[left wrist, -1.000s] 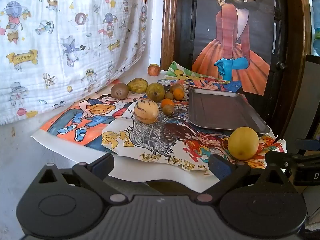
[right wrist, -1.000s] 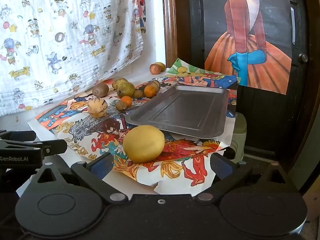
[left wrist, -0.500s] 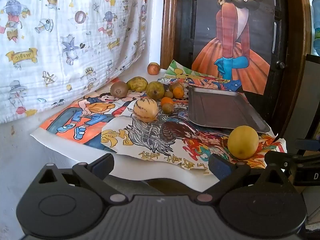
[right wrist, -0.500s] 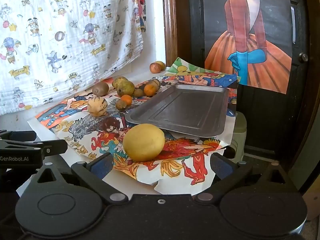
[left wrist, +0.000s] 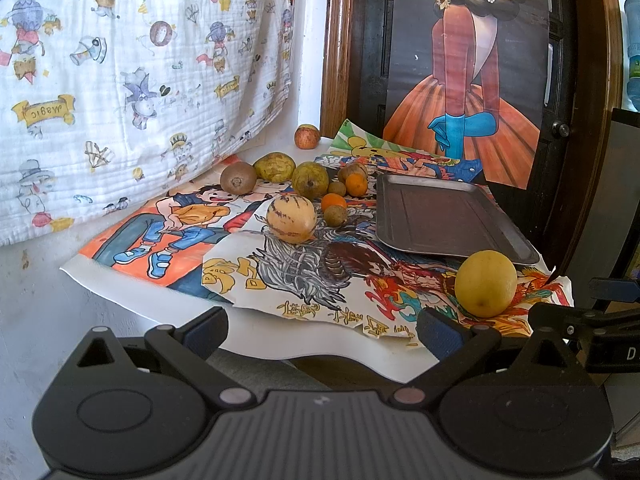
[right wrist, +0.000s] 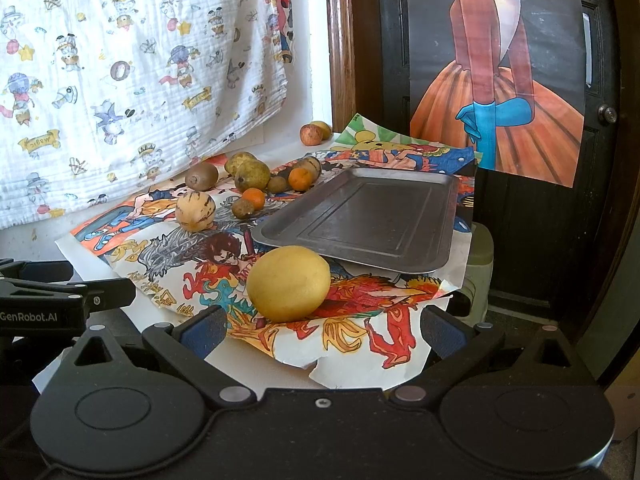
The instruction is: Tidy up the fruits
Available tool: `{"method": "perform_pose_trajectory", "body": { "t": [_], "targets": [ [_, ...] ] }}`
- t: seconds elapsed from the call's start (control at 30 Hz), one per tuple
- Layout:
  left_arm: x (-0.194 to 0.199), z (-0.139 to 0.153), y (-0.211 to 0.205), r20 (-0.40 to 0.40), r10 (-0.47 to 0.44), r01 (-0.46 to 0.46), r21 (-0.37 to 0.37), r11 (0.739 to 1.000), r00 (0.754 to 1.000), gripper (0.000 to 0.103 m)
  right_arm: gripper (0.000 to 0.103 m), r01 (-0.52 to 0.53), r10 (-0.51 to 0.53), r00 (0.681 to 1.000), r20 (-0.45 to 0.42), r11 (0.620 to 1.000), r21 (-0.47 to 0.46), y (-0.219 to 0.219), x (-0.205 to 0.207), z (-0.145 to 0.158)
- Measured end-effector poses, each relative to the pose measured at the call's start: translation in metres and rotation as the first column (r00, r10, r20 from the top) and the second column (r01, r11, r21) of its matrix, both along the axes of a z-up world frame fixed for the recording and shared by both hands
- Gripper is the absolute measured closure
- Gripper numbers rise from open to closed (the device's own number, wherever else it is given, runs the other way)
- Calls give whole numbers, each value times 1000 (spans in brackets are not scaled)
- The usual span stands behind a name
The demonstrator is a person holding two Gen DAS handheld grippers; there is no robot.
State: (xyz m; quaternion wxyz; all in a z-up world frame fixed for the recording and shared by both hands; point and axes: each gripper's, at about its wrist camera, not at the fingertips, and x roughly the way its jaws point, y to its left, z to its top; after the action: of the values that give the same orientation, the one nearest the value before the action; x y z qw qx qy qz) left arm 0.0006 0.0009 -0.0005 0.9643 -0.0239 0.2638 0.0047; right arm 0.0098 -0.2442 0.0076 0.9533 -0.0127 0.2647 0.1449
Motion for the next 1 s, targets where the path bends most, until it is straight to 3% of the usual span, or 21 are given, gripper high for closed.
{"method": "perform_pose_trajectory", "body": {
  "t": [1.0],
  "targets": [
    [1,0,0,-4,0,0,-2,1000,1000,0,0,-1,1,1000,-4,1000,-3,2,2,-1]
  ]
}}
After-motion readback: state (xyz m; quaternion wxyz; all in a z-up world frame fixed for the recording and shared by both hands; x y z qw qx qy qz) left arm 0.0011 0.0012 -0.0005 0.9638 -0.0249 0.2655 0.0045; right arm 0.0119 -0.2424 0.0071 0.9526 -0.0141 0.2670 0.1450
